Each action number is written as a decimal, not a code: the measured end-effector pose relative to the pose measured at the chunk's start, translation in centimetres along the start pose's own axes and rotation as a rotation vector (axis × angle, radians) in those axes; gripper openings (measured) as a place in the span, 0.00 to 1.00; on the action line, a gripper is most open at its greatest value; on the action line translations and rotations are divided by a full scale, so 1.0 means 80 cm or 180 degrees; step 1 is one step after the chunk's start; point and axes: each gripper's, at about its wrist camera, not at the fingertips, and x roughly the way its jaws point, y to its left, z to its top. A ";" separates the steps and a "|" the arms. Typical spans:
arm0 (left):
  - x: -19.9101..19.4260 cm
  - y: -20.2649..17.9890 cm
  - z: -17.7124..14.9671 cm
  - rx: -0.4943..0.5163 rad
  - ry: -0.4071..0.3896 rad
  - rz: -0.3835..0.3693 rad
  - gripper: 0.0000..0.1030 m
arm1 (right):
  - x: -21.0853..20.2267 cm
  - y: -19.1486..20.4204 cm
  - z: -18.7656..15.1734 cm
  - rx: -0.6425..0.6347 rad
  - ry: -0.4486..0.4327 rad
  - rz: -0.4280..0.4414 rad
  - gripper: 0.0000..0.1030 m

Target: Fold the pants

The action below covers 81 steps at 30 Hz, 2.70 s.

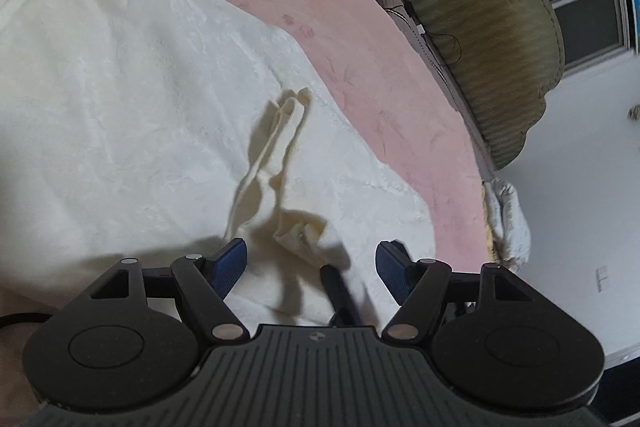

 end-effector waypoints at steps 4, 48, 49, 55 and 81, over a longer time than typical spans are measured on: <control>0.019 0.002 0.008 -0.0285 0.0192 -0.0263 0.70 | -0.005 0.000 -0.002 0.0002 0.0002 -0.0001 0.42; -0.026 -0.038 -0.027 0.0822 -0.0675 0.0687 0.15 | 0.021 -0.099 -0.033 0.1337 0.0676 0.0604 0.68; -0.031 -0.051 -0.023 0.0964 -0.0805 0.0803 0.15 | 0.021 -0.097 -0.032 0.1302 0.0680 0.0594 0.69; 0.017 -0.108 0.011 0.1671 -0.0690 0.0971 0.22 | 0.024 -0.091 -0.033 0.1193 0.0657 0.0553 0.71; 0.054 -0.071 -0.046 0.2151 -0.1218 0.2337 0.73 | 0.034 -0.089 -0.032 0.1148 0.0712 0.0622 0.91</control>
